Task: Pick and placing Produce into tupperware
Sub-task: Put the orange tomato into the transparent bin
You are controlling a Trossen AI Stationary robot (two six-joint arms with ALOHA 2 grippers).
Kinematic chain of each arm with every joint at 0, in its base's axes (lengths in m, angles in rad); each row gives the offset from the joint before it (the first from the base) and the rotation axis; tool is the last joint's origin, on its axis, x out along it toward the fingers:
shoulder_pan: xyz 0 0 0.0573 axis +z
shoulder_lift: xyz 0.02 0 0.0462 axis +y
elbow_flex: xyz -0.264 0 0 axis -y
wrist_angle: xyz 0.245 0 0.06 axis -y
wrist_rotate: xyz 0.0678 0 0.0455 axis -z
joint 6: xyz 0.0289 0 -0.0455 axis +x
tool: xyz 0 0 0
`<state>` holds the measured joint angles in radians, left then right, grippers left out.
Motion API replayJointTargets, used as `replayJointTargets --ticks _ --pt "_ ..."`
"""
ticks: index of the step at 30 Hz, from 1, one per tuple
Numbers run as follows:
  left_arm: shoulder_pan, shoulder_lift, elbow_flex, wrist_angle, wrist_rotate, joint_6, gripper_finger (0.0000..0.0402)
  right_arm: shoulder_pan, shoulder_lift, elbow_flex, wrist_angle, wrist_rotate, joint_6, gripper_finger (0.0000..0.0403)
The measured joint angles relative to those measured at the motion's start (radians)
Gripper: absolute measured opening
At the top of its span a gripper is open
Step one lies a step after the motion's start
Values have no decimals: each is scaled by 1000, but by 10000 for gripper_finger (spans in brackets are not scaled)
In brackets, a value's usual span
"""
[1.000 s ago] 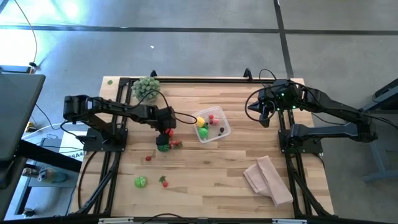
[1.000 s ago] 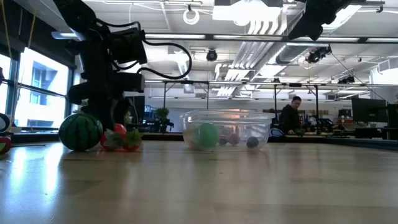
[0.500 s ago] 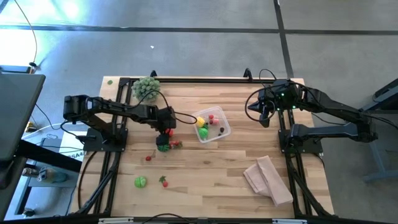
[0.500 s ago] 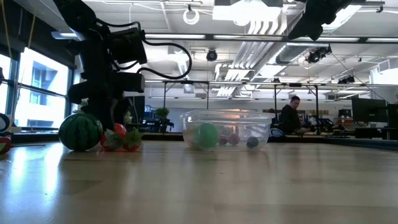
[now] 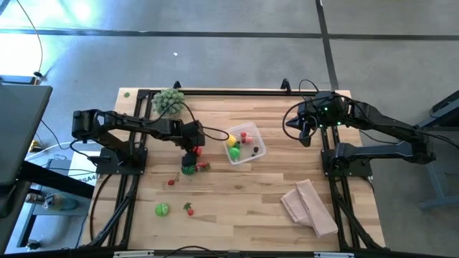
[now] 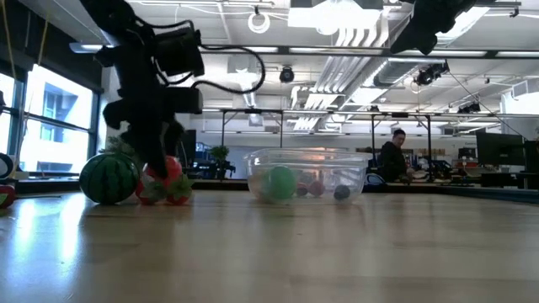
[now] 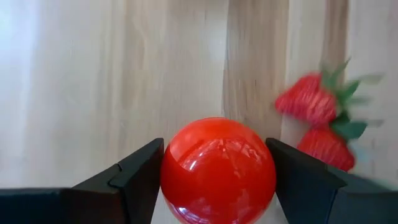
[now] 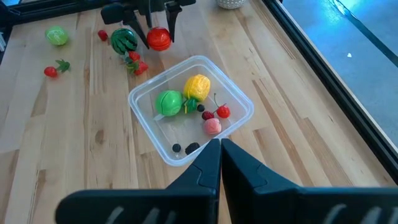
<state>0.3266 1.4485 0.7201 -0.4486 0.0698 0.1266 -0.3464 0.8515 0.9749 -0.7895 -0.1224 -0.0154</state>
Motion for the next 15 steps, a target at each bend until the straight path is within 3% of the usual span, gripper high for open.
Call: replayJointTargets --ticks 7,15 --pt "0 -86 103 -47 -2 36 250 0 0 0 0 0 0 4" --pt "0 -169 262 37 -3 143 253 0 0 0 0 0 0 4"
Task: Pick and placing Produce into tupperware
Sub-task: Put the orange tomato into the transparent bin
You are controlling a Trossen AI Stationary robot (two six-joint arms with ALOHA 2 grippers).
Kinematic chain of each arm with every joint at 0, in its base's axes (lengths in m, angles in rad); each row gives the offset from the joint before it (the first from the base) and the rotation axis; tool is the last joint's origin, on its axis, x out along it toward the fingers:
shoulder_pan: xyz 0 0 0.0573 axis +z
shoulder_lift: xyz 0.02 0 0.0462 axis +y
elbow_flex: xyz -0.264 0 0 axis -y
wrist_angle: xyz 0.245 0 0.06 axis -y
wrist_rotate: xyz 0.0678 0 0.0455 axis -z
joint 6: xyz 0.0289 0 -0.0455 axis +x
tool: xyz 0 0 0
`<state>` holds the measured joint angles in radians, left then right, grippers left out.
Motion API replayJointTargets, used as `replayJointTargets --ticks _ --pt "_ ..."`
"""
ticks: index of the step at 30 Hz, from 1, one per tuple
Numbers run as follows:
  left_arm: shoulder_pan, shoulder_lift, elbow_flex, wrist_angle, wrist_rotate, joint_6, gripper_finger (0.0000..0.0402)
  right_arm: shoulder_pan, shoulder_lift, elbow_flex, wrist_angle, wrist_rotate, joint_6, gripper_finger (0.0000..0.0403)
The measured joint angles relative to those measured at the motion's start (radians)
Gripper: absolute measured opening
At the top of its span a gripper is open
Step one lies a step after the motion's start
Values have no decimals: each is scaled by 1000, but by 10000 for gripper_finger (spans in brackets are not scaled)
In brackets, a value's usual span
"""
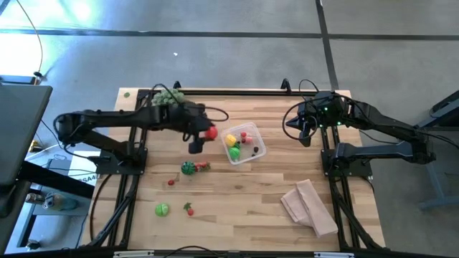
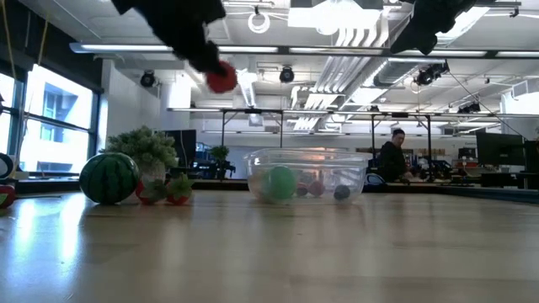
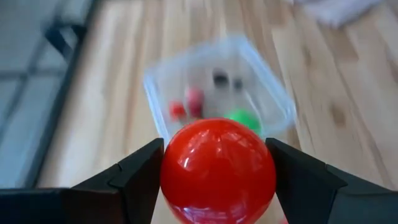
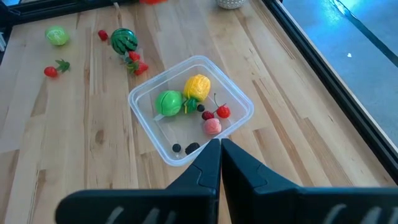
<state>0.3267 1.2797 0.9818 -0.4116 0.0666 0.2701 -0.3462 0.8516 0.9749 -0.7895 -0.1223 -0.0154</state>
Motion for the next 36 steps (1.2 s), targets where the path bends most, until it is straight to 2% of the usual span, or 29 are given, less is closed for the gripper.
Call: replayJointTargets --ticks 6,9,14,20,26,36 --pt "0 26 101 106 -7 66 252 0 0 0 0 0 0 4" --pt "0 80 134 156 5 93 253 0 0 0 0 0 0 4" --pt "1 218 188 197 19 101 250 0 0 0 0 0 0 4" --pt "1 416 250 253 88 119 253 0 0 0 0 0 0 4" --pt "1 551 291 236 135 122 248 0 0 0 0 0 0 4" --pt "1 608 296 149 163 124 250 0 0 0 0 0 0 4"
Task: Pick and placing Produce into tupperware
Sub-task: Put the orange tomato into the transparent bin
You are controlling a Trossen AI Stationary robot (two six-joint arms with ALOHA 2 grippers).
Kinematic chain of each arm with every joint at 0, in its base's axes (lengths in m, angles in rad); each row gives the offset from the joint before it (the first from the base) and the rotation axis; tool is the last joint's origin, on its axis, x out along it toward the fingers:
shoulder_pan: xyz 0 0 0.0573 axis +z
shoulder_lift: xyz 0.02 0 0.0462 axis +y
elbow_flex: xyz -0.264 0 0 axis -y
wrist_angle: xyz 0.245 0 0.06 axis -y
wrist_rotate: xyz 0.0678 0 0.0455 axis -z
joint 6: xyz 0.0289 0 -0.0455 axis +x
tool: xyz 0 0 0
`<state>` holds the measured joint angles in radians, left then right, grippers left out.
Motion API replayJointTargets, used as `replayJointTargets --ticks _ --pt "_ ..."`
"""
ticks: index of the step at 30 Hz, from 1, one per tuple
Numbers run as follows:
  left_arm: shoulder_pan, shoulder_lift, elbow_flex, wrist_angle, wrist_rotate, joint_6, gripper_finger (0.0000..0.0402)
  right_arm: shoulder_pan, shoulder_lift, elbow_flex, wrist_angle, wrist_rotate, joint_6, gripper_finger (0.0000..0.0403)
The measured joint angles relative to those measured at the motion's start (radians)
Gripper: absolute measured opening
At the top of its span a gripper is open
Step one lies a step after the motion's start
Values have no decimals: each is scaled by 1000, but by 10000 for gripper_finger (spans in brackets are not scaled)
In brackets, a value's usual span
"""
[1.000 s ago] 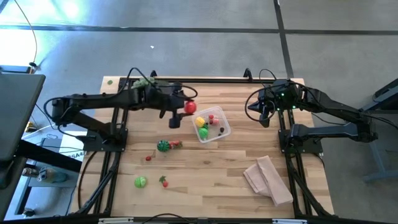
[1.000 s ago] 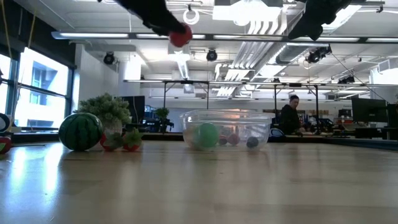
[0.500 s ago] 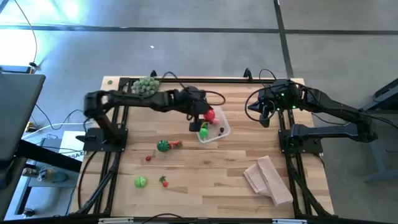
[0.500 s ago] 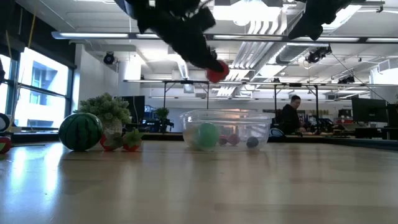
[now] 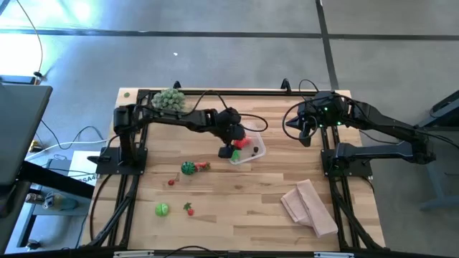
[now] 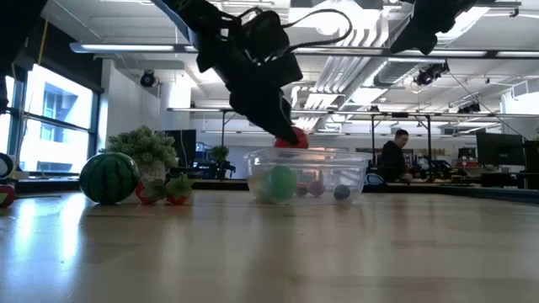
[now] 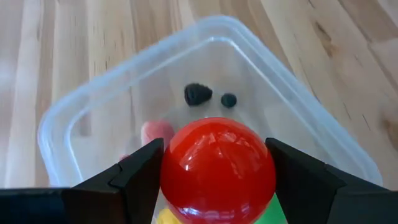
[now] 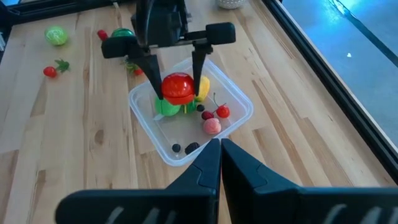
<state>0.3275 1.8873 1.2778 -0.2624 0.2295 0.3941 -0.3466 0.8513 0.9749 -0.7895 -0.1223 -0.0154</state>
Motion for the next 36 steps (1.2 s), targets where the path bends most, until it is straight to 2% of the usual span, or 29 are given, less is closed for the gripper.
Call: replayJointTargets --ticks 17,36 --pt "0 80 1 -1 2 23 252 0 0 0 0 0 0 4" --pt "-9 80 0 -26 -27 2 253 0 0 0 0 0 0 4"
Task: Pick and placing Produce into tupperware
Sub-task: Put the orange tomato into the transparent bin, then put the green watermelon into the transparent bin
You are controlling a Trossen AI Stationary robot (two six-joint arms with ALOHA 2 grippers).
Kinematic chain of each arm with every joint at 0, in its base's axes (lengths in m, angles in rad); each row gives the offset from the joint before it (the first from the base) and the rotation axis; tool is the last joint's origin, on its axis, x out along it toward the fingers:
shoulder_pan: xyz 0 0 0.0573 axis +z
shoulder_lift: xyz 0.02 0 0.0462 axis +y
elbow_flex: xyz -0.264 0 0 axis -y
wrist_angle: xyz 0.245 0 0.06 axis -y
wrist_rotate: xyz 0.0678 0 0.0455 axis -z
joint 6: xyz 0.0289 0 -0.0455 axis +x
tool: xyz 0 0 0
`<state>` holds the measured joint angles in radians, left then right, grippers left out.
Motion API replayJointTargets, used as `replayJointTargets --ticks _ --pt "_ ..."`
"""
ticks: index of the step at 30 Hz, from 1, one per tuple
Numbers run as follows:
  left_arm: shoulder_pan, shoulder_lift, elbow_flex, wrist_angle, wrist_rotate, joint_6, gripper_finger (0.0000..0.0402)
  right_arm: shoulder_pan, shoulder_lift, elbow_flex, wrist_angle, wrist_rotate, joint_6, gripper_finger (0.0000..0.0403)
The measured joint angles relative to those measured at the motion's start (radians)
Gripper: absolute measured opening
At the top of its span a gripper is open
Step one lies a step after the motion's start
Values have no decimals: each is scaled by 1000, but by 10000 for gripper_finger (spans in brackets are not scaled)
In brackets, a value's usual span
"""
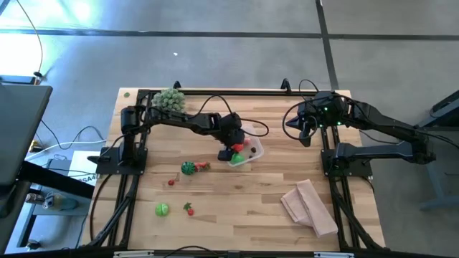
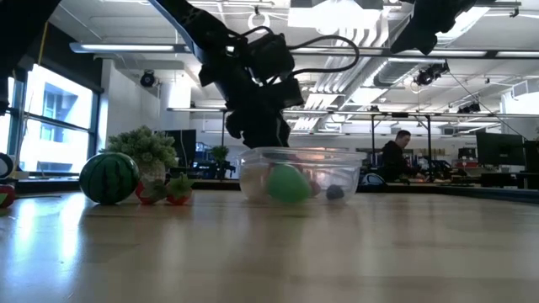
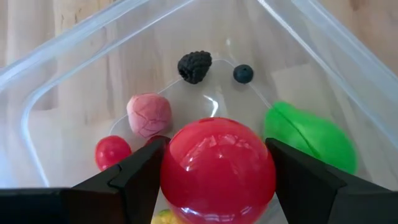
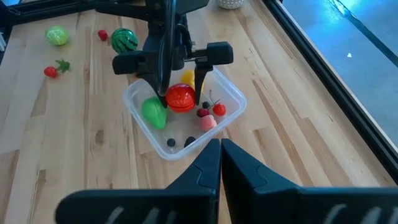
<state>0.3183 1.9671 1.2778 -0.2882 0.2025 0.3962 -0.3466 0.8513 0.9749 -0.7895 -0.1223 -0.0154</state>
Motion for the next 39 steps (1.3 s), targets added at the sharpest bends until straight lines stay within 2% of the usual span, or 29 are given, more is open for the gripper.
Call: replayJointTargets --ticks 4,11,19,28,39 --pt "-17 0 0 0 -51 23 260 0 0 0 0 0 0 4" --pt "-53 -2 0 9 -141 21 307 0 0 0 0 0 0 4" --pt "-57 -2 0 9 -144 18 339 0 0 0 0 0 0 4" --pt "-57 -25 0 12 -170 19 325 0 0 0 0 0 0 4" --pt "-57 -180 0 -87 -169 -8 291 0 0 0 0 0 0 4"
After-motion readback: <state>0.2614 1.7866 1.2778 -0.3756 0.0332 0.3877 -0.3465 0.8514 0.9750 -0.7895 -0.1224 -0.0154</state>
